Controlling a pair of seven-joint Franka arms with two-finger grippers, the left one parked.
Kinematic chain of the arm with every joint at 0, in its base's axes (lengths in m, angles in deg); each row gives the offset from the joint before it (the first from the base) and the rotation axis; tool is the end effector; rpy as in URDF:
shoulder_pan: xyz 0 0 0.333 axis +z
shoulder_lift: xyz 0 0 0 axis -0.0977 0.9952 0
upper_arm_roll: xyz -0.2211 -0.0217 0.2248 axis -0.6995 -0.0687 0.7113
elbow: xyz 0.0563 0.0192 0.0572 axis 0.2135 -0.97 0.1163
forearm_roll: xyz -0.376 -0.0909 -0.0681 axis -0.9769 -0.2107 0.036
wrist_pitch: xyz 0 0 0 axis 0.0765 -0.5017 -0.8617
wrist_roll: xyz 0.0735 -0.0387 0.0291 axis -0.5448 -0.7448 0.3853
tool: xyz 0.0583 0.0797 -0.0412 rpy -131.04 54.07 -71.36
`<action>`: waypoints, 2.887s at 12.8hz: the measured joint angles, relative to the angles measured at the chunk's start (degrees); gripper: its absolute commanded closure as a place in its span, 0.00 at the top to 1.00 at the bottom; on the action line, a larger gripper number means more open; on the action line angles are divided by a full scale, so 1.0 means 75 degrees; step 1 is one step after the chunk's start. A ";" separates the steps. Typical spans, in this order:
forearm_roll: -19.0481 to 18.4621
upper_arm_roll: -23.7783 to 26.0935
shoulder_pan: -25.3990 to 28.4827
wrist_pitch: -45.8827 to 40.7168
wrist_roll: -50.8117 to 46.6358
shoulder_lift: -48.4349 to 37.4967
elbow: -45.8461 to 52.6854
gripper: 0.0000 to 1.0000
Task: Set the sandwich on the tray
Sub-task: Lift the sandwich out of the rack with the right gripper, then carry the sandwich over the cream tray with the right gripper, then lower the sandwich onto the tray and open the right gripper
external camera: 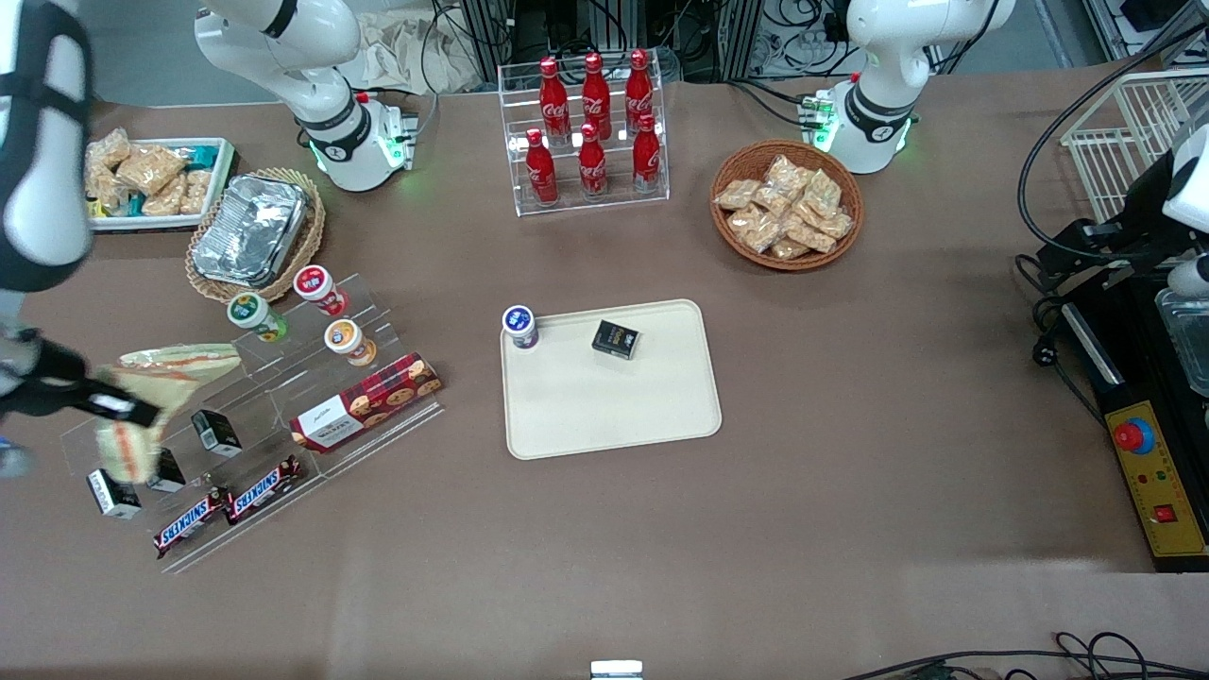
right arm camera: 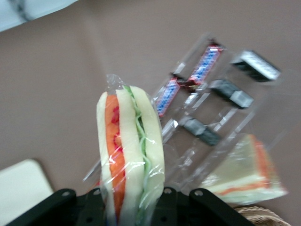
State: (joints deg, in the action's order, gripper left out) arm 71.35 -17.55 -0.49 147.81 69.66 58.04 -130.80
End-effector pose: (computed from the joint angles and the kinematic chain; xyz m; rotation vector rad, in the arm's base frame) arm 0.6372 -0.0160 0.5299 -3.0521 0.4378 -0.0489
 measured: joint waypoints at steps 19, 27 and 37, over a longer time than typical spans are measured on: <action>-0.0536 0.0547 0.4199 0.3513 0.4483 0.2744 -0.0181 0.03; -0.0550 0.0539 0.4954 0.5653 0.6504 0.4073 -0.0161 0.03; -0.0510 0.0528 0.4856 0.6006 0.6633 0.4353 0.0225 1.00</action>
State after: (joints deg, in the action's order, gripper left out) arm 67.52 -13.59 35.93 192.85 119.41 90.69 -129.11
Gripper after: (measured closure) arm 0.198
